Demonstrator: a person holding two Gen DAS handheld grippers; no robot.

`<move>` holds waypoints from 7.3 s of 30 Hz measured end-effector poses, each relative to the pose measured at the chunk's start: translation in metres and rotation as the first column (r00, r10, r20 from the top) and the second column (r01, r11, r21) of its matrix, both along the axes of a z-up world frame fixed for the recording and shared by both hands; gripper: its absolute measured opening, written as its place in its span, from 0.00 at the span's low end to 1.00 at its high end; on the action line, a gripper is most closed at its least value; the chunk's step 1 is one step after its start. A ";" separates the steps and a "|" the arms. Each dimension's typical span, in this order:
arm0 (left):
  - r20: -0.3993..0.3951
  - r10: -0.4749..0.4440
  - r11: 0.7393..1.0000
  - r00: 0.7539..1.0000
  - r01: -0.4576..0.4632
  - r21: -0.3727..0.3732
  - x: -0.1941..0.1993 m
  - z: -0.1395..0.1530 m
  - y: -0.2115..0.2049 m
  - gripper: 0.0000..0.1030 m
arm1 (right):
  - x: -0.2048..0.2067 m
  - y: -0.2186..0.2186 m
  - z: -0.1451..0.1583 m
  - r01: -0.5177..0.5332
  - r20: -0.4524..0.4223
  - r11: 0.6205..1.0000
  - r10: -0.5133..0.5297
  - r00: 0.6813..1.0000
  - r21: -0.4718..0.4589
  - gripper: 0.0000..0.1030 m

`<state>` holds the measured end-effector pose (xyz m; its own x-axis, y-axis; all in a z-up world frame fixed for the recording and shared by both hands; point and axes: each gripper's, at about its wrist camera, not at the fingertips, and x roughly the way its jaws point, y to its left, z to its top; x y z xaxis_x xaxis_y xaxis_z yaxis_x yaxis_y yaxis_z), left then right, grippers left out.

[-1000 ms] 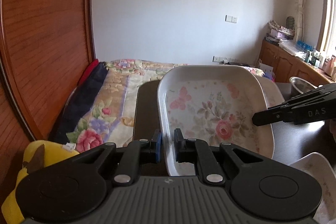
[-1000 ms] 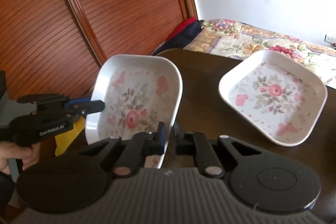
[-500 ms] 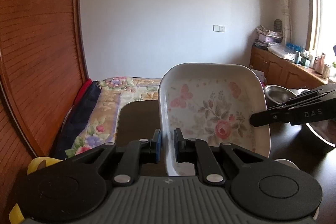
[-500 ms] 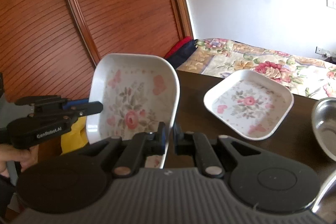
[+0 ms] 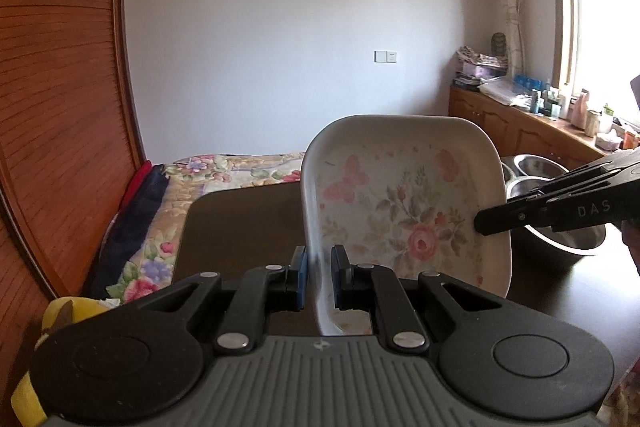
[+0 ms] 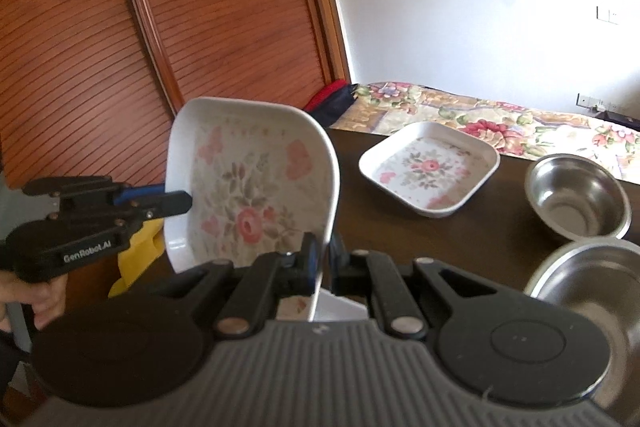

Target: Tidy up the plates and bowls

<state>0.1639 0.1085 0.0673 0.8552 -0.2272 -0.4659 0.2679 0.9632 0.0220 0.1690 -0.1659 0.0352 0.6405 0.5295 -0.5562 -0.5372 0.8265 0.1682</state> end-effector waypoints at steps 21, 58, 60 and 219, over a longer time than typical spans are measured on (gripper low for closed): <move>-0.020 -0.039 0.998 0.999 0.038 -0.041 -0.046 -0.020 -0.016 0.41 | -0.057 -0.035 -0.011 0.014 0.016 1.000 -0.014 1.000 0.013 0.08; -0.129 0.001 0.997 0.992 -0.010 -0.074 -0.015 -0.055 -0.021 0.41 | -0.039 -0.033 -0.056 0.049 -0.061 0.999 -0.049 0.997 -0.016 0.08; -0.128 0.009 0.997 0.992 -0.019 -0.079 -0.013 -0.055 -0.020 0.41 | -0.039 -0.032 -0.058 0.051 -0.056 0.998 -0.052 0.997 -0.026 0.09; -0.201 -0.096 0.995 0.975 0.086 -0.058 0.269 -0.064 -0.028 0.47 | 0.169 0.004 -0.035 0.016 -0.168 0.952 -0.070 0.983 -0.304 0.49</move>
